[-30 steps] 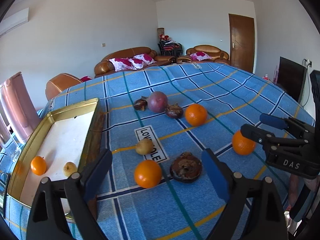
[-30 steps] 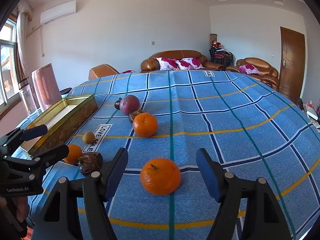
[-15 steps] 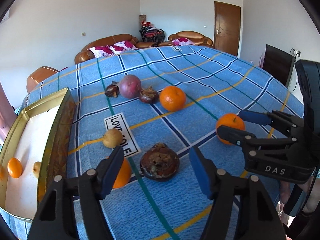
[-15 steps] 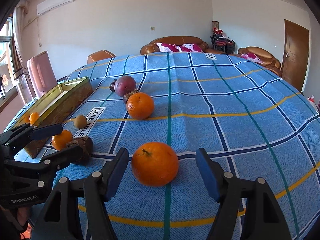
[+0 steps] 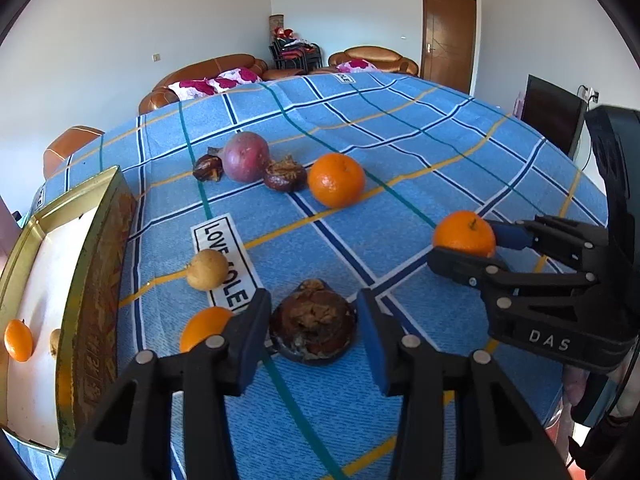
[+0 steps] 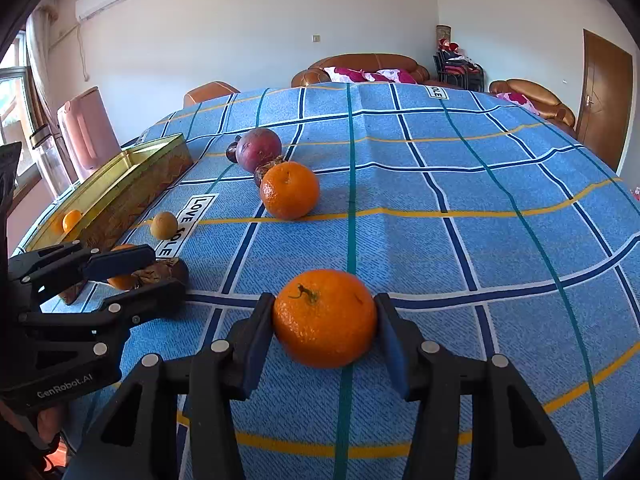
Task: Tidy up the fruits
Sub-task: 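Grasp a mandarin with the right gripper while the left gripper grasps a brown mangosteen, then lift the mandarin with the right gripper while the left gripper lifts the mangosteen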
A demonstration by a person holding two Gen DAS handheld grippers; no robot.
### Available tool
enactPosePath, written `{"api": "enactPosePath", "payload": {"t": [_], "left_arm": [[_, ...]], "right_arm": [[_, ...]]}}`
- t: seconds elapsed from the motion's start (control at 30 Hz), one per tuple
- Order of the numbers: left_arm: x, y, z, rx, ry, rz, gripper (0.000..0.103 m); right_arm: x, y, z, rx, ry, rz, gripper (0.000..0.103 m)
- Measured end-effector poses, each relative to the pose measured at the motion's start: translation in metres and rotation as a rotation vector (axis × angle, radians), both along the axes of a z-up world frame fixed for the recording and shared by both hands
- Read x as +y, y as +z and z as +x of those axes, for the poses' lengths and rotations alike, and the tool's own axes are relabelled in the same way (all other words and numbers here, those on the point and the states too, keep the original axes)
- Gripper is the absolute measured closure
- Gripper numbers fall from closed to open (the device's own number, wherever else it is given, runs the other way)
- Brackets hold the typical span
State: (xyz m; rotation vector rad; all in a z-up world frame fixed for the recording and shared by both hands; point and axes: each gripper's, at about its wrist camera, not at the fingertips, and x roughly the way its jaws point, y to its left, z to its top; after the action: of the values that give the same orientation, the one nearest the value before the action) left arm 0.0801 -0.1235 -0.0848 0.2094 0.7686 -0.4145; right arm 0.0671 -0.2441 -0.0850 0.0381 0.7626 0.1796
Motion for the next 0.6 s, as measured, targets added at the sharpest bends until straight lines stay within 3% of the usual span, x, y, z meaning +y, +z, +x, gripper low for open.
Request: {"api": "enactPosePath", "payload": {"t": [0.2,0.6], "left_arm": [[0.005,0.003,0.000,-0.003,-0.004,-0.032,0.058],[0.008,0.013,-0.015,-0.121,-0.002,-0.038,0.058]], "right_arm": [[-0.003,0.002,-0.005,-0.034,-0.005,0.016,0.052],[-0.001,0.006,-0.012,-0.099,0.017,0.016,0.052]]}}
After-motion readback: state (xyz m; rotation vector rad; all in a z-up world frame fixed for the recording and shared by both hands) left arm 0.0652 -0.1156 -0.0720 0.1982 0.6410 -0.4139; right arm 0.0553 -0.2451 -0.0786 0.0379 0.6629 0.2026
